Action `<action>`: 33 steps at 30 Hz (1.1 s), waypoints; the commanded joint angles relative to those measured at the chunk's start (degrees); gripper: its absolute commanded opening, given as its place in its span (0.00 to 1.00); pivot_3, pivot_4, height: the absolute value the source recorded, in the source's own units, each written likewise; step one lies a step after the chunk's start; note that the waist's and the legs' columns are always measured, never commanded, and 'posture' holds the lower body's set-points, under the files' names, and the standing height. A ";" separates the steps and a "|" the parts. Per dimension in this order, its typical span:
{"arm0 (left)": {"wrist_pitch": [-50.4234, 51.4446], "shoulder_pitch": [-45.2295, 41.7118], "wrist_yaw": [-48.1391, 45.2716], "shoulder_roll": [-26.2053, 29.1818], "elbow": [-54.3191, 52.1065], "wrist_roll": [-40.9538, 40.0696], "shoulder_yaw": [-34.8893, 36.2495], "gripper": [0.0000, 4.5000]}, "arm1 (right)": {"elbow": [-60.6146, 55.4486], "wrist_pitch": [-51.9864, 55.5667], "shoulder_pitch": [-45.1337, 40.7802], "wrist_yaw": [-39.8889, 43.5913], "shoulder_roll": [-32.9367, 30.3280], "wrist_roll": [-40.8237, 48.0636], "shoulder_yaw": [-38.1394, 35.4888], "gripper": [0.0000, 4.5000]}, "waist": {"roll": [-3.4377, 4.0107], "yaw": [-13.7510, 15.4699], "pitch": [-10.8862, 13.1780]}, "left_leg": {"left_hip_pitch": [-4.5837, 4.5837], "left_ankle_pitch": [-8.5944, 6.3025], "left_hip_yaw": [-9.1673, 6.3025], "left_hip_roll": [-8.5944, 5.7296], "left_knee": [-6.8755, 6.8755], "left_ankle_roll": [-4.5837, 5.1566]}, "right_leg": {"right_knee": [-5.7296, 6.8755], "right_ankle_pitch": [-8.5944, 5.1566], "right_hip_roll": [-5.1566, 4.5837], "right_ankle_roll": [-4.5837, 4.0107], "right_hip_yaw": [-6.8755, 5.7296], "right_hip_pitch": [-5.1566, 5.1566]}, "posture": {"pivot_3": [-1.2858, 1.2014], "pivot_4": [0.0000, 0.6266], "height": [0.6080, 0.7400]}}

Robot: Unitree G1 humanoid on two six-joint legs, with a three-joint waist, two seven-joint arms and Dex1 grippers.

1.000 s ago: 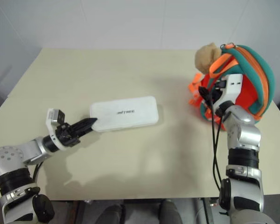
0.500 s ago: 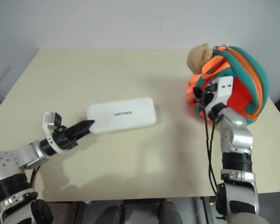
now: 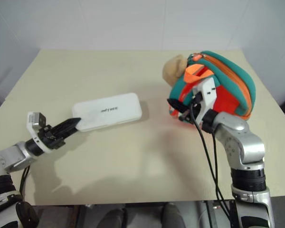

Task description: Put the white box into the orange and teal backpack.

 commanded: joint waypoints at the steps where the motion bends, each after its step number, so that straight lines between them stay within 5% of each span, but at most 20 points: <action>1: -2.29 -1.73 -3.37 2.52 1.33 0.47 -0.85 0.27 | -6.26 1.39 0.42 3.71 -2.66 3.34 0.23 0.12 | 0.00 -0.08 0.00 | 0.00 0.00 0.00 0.00 -0.01 0.00 | -0.01 0.00 0.00 0.00 0.00 -0.01 | 0.52 0.24 1.00; 14: -7.57 -3.64 -12.53 7.93 9.67 6.53 -6.81 0.27 | -20.70 11.37 -0.19 20.04 -16.00 21.62 0.45 0.12 | -0.01 -0.03 0.01 | -0.08 -0.08 0.13 0.03 -0.06 0.09 | -0.09 -0.01 -0.02 0.00 0.00 -0.14 | 0.52 0.24 1.00; 33: -11.00 -4.40 -22.67 13.80 15.69 12.63 -10.10 0.27 | -20.81 3.79 1.00 47.62 -32.65 22.25 0.65 0.12 | -0.02 0.12 0.01 | -0.28 -0.19 0.29 0.04 0.09 0.18 | -0.03 -0.01 -0.06 0.02 -0.01 -0.40 | 0.52 0.24 1.00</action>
